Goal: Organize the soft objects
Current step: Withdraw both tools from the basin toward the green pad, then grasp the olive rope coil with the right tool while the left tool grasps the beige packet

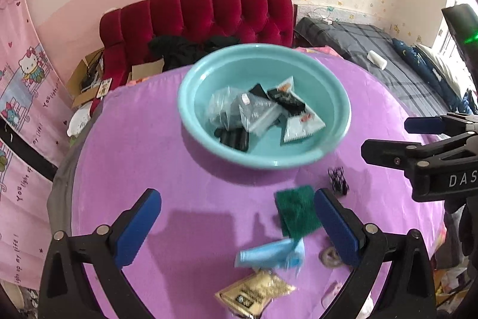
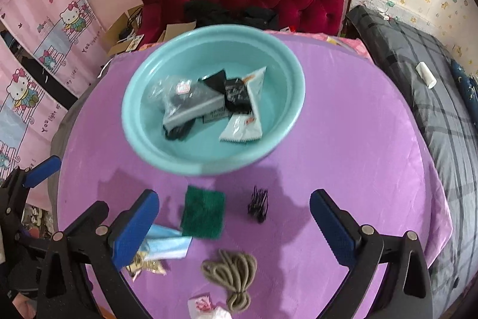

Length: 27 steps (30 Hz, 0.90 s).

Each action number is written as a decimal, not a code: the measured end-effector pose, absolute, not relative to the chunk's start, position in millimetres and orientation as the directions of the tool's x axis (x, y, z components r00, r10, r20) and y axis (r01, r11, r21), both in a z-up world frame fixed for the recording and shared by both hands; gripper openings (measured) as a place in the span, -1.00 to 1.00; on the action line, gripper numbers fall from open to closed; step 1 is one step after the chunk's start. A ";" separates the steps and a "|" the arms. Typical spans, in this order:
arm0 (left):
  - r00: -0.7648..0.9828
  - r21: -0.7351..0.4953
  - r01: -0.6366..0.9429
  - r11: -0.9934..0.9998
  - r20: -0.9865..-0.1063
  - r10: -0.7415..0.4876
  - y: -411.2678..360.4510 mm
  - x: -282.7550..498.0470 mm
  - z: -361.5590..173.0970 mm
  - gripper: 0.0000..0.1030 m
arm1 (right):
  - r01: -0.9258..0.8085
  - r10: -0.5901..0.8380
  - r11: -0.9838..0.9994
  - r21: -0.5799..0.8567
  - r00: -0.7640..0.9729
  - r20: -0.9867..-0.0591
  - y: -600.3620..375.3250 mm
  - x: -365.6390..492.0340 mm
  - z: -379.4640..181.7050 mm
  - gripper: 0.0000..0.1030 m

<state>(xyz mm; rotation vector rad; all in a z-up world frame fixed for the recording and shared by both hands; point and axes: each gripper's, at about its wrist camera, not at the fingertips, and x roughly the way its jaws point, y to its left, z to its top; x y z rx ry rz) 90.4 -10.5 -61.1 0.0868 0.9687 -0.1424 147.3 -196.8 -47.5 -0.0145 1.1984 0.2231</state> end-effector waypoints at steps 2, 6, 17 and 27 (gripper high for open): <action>0.557 0.002 0.154 0.988 -0.826 -0.085 -8.4 80.2 -63.5 1.00 | -0.178 0.152 0.979 0.094 0.345 -0.926 -197.1 139.2 -50.4 1.00; 0.555 0.003 0.152 0.988 -0.828 -0.083 -6.4 61.5 -70.4 1.00 | -0.174 0.135 0.982 0.079 0.344 -0.929 -198.2 124.2 -58.2 1.00; 0.515 -0.009 0.176 0.984 -0.852 -0.099 -6.1 21.6 -100.6 1.00 | -0.177 0.117 0.982 0.061 0.329 -0.937 -200.5 86.9 -82.8 1.00; 0.467 -0.010 0.206 0.978 -0.878 -0.108 -9.9 9.4 -123.5 1.00 | -0.167 0.111 0.984 0.068 0.265 -0.958 -205.4 70.7 -121.3 1.00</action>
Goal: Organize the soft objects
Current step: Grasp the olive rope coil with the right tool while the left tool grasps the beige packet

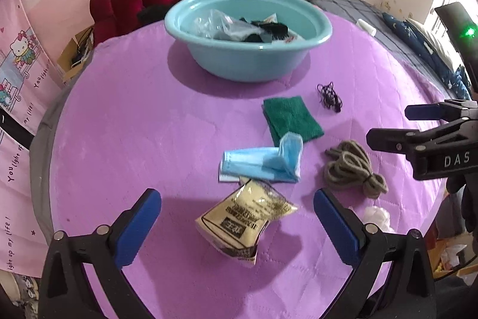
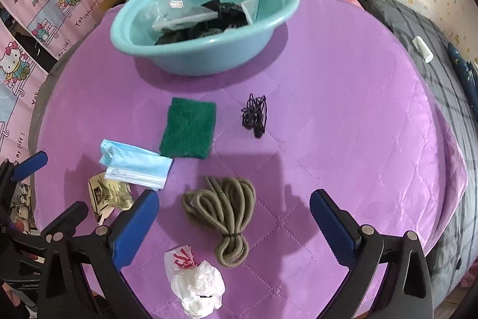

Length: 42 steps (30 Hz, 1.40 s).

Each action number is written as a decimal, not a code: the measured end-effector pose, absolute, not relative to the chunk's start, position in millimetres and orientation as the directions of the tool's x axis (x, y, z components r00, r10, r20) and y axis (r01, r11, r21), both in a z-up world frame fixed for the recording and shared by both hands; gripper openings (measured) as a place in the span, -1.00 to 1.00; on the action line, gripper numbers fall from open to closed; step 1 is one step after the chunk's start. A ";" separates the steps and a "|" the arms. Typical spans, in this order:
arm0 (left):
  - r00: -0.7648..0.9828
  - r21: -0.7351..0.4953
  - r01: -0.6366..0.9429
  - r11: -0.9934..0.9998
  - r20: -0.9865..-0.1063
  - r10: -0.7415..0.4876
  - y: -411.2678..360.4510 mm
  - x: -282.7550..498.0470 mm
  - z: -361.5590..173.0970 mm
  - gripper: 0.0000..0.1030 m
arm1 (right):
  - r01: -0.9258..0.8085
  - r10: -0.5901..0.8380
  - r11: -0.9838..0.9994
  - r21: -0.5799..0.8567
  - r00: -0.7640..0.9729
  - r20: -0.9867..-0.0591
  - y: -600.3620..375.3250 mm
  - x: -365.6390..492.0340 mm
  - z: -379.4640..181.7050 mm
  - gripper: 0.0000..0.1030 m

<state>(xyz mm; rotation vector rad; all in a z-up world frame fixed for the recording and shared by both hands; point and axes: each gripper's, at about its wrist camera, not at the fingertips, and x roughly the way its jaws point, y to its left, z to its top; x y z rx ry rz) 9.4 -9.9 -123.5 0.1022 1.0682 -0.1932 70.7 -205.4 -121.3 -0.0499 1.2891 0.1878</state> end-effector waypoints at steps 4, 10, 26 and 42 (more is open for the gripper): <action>0.439 -0.022 0.211 0.977 -0.891 -0.115 -6.3 9.0 -134.9 1.00 | -0.166 0.102 0.984 0.062 0.245 -0.964 -205.1 70.4 -134.2 1.00; 0.391 -0.040 0.210 0.977 -0.913 -0.121 -3.2 5.5 -156.2 1.00 | -0.164 0.089 0.985 0.057 0.198 -0.976 -202.7 71.1 -159.0 1.00; 0.318 -0.059 0.213 0.975 -0.940 -0.127 5.9 3.9 -188.2 1.00 | -0.177 0.111 0.980 0.087 0.127 -0.986 -187.7 79.6 -198.0 0.02; 0.301 -0.079 0.244 0.967 -0.941 -0.153 -0.8 28.6 -190.6 1.00 | -0.181 0.117 0.980 0.081 0.195 -0.974 -180.0 70.9 -173.9 -0.60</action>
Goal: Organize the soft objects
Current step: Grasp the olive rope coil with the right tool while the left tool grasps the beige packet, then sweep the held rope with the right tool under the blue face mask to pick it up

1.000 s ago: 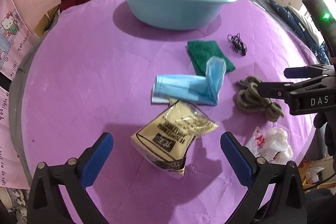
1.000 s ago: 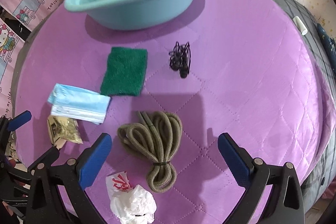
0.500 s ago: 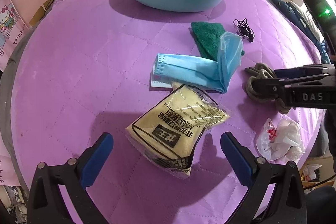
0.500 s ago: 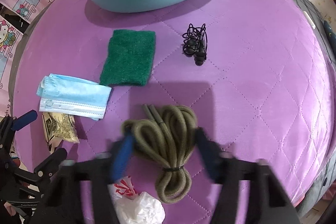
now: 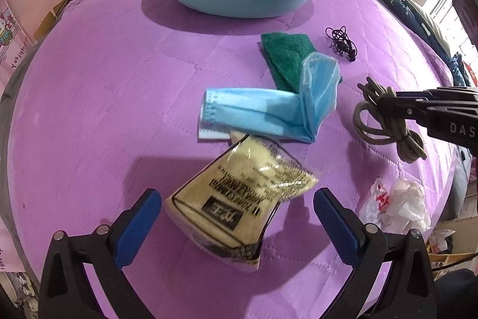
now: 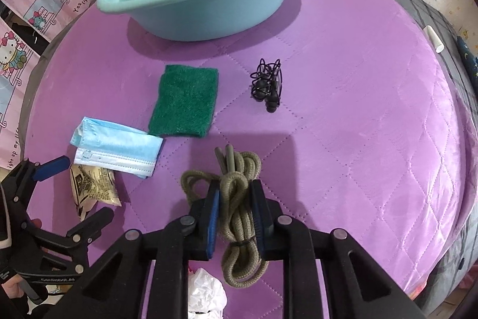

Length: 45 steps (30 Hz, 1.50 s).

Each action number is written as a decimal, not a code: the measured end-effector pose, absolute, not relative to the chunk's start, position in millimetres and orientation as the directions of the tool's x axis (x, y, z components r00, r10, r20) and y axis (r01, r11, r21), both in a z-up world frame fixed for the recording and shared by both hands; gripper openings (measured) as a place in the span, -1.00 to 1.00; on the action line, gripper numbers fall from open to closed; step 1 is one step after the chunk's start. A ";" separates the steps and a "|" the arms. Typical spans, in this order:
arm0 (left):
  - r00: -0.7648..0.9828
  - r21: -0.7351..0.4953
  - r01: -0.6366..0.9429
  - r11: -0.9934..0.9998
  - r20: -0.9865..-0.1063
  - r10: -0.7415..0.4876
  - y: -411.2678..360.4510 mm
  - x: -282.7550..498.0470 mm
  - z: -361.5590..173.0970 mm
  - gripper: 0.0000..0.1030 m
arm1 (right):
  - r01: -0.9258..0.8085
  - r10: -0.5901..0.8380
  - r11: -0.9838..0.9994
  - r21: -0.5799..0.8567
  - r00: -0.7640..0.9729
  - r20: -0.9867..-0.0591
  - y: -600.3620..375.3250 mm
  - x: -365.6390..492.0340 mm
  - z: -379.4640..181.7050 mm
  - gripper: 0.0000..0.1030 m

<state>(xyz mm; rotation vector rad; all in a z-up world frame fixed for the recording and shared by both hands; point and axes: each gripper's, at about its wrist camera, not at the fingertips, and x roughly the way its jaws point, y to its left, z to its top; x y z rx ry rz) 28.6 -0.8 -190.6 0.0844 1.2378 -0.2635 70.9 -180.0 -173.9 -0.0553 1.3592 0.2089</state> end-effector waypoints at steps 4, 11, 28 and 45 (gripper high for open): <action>0.297 -0.072 0.252 0.965 -0.943 -0.148 -8.0 35.1 -190.9 0.92 | -0.164 0.118 0.983 0.086 0.196 -0.974 -185.9 67.4 -174.4 -0.60; 0.308 -0.074 0.276 0.958 -0.938 -0.161 -15.4 37.5 -183.1 0.55 | -0.160 0.130 0.982 0.099 0.202 -0.971 -193.9 70.1 -166.0 -0.60; 0.304 -0.102 0.199 0.975 -0.939 -0.160 -29.7 29.0 -170.7 -0.13 | -0.234 0.182 0.963 0.135 0.192 -0.965 -212.9 72.1 -151.1 -0.60; 0.312 -0.104 0.135 0.985 -0.939 -0.142 -28.2 24.8 -166.2 -0.13 | -0.368 0.297 0.902 0.224 0.155 -0.942 -201.6 63.4 -122.3 -0.60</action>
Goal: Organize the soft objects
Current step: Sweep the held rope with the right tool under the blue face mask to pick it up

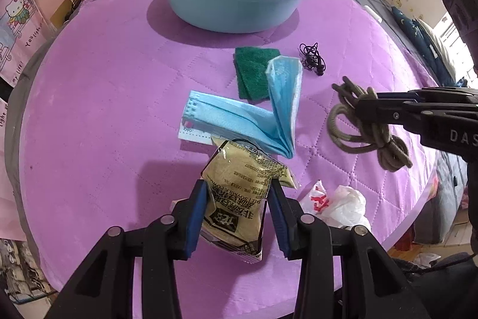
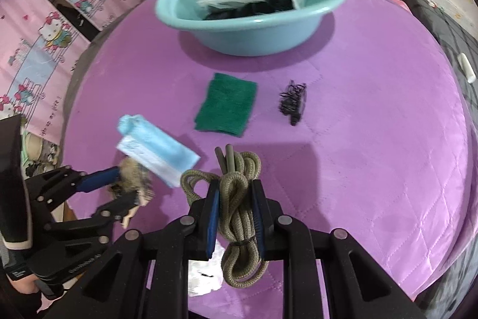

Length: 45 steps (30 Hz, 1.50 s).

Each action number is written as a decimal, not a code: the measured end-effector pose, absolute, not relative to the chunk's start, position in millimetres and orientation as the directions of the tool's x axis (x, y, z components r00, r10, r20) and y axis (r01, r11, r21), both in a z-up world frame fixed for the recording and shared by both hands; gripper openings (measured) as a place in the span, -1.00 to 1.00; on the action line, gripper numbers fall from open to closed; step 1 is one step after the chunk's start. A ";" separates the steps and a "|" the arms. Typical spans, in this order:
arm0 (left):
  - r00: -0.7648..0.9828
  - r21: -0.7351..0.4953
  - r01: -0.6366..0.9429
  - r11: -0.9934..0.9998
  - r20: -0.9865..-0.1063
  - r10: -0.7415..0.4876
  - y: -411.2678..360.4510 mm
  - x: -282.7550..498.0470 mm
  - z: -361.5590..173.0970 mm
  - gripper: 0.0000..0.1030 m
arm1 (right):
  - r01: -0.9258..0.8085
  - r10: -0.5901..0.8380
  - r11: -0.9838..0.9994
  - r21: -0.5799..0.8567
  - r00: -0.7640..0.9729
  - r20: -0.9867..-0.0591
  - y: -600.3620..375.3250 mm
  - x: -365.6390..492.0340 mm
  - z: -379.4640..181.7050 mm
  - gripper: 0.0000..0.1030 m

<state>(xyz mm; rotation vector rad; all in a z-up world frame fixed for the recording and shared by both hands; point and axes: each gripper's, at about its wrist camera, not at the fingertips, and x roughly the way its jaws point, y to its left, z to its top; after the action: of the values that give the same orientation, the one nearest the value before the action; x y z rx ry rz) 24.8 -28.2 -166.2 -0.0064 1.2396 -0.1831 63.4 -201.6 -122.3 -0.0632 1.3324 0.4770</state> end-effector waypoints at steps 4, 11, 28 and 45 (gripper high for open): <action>0.321 -0.096 0.128 0.987 -0.938 -0.133 -30.7 24.9 -167.3 -0.13 | -0.381 0.305 0.896 0.226 0.159 -0.939 -198.5 63.3 -118.1 -0.60; 0.331 -0.111 0.113 0.987 -0.933 -0.142 -24.2 18.2 -157.2 -0.13 | -0.412 0.330 0.880 0.239 0.167 -0.929 -189.6 58.9 -104.4 -0.60; 0.393 -0.152 0.227 0.962 -0.890 -0.233 -35.7 11.0 -105.6 -0.13 | -0.390 0.309 0.901 0.191 0.265 -0.913 -198.3 74.7 -71.2 -0.60; 0.416 -0.193 0.328 0.925 -0.849 -0.325 -61.5 22.3 -69.6 -0.13 | -0.337 0.268 0.928 0.157 0.316 -0.910 -211.5 97.6 -57.5 -0.60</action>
<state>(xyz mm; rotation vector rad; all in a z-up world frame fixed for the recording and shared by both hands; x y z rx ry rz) 22.3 -61.5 -69.6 0.0033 1.0657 -0.4097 97.6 -211.5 -57.5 -0.0657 1.1839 0.3987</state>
